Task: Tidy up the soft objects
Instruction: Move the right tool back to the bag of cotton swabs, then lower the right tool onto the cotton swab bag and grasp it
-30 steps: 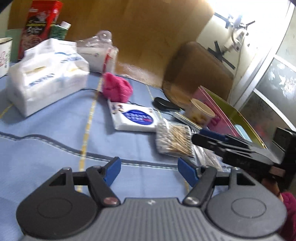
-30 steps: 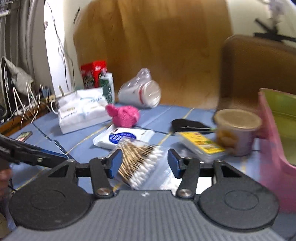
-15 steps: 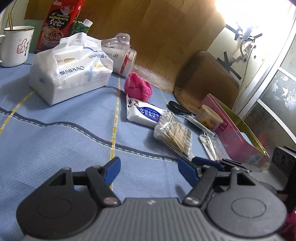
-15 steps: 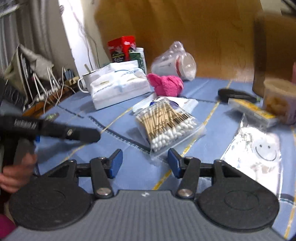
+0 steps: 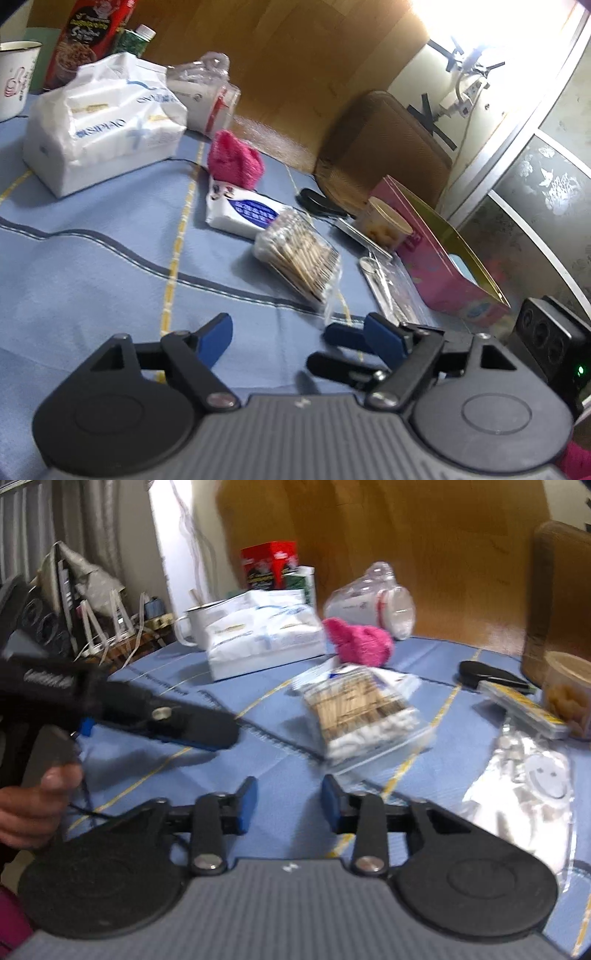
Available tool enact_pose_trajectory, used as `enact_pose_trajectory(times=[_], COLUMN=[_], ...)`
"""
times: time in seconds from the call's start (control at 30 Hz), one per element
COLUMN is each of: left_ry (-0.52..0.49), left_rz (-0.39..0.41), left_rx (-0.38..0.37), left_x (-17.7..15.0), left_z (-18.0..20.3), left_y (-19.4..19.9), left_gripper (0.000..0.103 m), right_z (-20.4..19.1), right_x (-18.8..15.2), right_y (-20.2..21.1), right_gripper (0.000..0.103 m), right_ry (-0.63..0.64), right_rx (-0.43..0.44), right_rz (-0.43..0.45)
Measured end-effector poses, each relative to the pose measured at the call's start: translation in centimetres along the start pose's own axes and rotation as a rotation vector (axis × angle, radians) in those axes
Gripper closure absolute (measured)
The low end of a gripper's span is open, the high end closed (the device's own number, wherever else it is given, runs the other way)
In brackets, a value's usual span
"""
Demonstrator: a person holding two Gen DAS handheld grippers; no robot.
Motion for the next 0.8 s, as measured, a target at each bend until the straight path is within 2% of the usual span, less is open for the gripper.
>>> enact_pose_trajectory(times=[0.23,0.3,0.37,0.5,0.6,0.63,0.73,0.8], left_ry=[-0.018,-0.013,-0.022,-0.044,-0.048,-0.049,-0.048,-0.048], left_rz=[-0.047,-0.059,-0.072,-0.077,-0.088,-0.089,-0.078,-0.061], left_rx=[-0.016,-0.032,-0.043,-0.059,-0.054,-0.049,-0.033,-0.023], left_x=[-0.6,-0.6,-0.8,-0.9,-1.0,-1.1,-1.0,-0.8], left_z=[0.8,0.9,1.2,1.8,1.9,1.9,1.9,1.8], left_y=[-1.5,-1.7,-2.0,-2.1,-2.3,-2.4,-1.9,-1.3], left_gripper=[0.041,0.047,0.051,0.06,0.061,0.061,0.058,0.055], right_z=[-0.8,-0.8,-0.9,-1.2,-1.9,-2.3,-3.3,-3.3], right_x=[0.0,-0.1,-0.1,-0.3,-0.5,-0.7,-1.0,-1.2], right_y=[0.0,0.1,0.1,0.5,1.1,1.3,2.0,2.6], right_gripper=[0.066,0.071,0.083,0.084,0.085,0.082,0.081,0.077], right_ry=[0.04,0.039,0.023,-0.011,-0.036,-0.025,0.022,0.038], right_rx=[-0.012,-0.009,0.005,0.037,0.102,0.109,0.114,0.101], right_rz=[0.003,0.003,-0.005,-0.023,-0.035,-0.034,-0.028,-0.022])
Point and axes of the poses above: each gripper's, at about its wrist camera, not at the fingertips, and y roughly against the way its jaws point, z to its right, x to its top, the point moved 1 cm from there along -y, roughly the way its jaws point, and after that the axes turned 9 degrees about -x, right-handed, at the moved point
